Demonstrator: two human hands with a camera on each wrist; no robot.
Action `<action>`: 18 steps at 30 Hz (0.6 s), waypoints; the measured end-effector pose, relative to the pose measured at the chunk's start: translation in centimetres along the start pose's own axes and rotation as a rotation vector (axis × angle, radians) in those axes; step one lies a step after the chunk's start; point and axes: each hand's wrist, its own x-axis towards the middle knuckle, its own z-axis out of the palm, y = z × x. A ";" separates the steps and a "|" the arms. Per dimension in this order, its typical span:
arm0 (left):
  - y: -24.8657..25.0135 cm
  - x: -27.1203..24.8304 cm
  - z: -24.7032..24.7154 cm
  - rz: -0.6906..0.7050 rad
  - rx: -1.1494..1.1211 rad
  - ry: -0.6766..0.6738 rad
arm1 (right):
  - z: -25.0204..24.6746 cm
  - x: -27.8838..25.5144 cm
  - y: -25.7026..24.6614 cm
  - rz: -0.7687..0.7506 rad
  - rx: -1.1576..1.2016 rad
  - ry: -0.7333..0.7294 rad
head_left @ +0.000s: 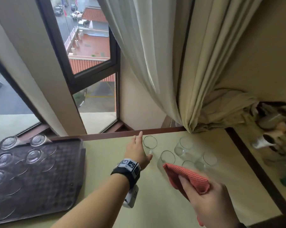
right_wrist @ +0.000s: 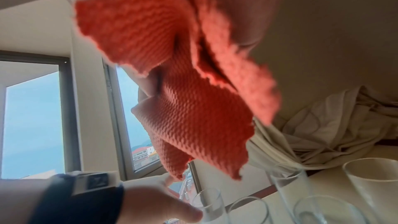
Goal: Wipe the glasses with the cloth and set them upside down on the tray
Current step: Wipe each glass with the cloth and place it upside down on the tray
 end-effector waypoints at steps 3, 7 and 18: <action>1.6 2.7 1.8 -0.022 0.104 -0.085 | -1.9 0.5 1.6 0.041 -0.020 -0.005; 2.2 4.5 3.8 -0.049 0.127 -0.060 | -3.5 1.3 3.6 0.038 -0.067 0.002; 2.7 -3.8 -1.8 -0.195 -0.625 0.319 | -2.7 2.3 4.4 0.015 -0.012 -0.067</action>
